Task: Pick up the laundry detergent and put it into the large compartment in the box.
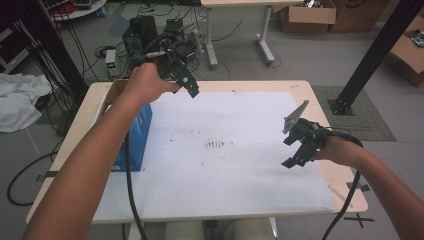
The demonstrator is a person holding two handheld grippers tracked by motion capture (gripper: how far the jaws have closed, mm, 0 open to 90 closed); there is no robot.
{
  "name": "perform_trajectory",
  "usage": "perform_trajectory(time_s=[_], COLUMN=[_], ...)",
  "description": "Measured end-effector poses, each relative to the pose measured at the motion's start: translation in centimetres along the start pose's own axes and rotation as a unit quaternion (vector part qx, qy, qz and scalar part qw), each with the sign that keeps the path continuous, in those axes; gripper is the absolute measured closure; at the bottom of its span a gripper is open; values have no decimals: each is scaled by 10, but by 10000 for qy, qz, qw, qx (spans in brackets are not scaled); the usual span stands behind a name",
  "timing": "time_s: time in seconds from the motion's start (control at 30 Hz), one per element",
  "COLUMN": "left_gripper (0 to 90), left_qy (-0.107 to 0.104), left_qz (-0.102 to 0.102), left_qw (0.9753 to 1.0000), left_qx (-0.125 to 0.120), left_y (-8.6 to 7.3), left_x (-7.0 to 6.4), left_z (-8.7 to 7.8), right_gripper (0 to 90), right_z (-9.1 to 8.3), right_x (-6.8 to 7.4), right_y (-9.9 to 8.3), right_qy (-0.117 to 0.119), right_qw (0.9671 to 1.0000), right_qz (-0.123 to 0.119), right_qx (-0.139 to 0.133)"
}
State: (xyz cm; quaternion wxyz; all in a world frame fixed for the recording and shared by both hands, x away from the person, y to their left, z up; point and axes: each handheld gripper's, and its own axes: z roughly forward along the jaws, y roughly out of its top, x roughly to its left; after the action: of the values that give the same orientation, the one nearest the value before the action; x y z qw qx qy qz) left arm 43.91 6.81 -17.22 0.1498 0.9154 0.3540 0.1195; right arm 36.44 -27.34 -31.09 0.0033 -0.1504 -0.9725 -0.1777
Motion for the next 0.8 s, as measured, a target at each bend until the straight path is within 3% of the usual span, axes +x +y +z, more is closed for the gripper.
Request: perform_trajectory(time_s=[0.33,0.57,0.8], left_gripper=[182,182,184], left_qy=[-322,-508,-606], left_qz=[640,1159,1496], left_qw=[9974,9919,9867], left_qx=[-5,68,161], left_y=[21,34,44], left_x=[-12,-19,-25], left_z=[18,29,42], right_gripper=[163,163,163], right_z=[0,0,0], right_x=[0,-3,-6], right_y=[11,12,12], right_qy=[25,78,104], right_qw=[10000,10000,9999], right_qz=[-39,-22,-10], right_qx=[33,26,34])
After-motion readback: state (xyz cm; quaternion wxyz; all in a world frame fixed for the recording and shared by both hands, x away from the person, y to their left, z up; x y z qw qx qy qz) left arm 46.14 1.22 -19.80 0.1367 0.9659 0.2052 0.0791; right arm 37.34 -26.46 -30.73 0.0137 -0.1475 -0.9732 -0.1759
